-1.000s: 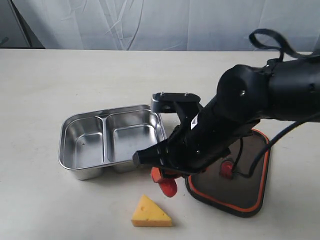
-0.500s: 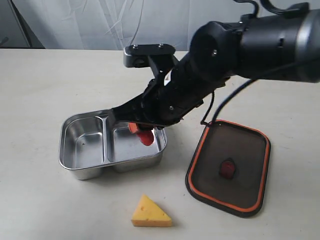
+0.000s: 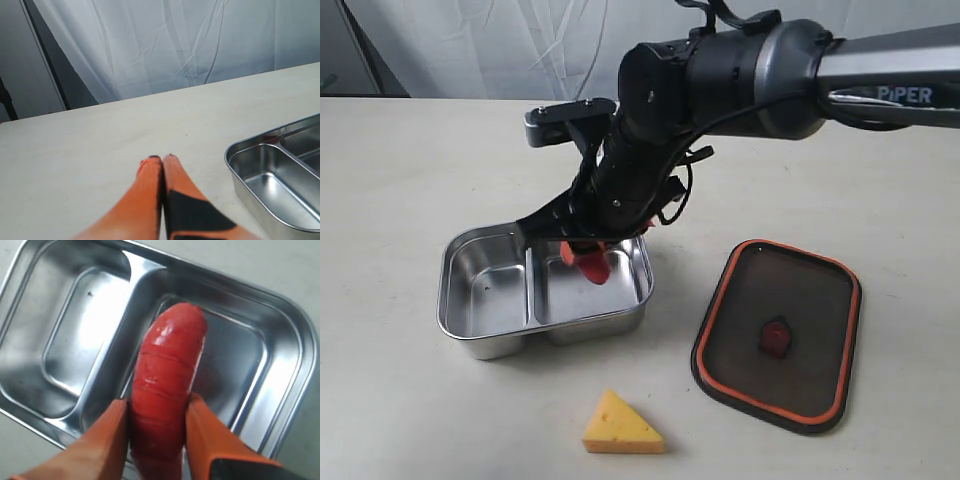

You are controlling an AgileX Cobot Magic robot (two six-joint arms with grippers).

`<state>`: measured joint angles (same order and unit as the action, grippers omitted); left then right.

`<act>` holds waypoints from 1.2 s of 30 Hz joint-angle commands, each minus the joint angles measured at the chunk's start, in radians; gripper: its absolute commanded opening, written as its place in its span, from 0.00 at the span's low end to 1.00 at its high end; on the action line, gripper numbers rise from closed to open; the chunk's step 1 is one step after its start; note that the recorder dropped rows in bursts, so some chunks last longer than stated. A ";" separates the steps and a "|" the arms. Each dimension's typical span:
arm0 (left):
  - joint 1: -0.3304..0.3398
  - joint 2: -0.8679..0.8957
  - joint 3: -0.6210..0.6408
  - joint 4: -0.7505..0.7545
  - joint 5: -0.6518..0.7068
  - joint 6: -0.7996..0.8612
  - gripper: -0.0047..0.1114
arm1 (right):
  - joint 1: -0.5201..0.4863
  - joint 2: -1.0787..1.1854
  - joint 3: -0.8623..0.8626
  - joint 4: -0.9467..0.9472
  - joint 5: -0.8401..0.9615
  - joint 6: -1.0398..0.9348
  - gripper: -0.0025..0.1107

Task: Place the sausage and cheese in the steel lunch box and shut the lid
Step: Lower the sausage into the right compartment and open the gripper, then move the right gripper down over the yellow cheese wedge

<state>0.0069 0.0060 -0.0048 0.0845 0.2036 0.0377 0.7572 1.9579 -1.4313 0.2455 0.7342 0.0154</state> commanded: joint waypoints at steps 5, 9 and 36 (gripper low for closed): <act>0.001 -0.006 0.005 -0.003 -0.010 -0.001 0.04 | -0.001 0.035 -0.010 -0.039 0.024 -0.004 0.31; 0.001 -0.006 0.005 -0.003 -0.010 -0.001 0.04 | -0.001 0.035 -0.010 -0.043 0.022 -0.004 0.40; 0.001 -0.006 0.005 -0.003 -0.010 -0.001 0.04 | 0.086 -0.295 0.129 0.052 0.375 -0.341 0.48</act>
<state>0.0069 0.0060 -0.0048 0.0845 0.2036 0.0377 0.8255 1.7041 -1.3579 0.2972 1.0806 -0.2787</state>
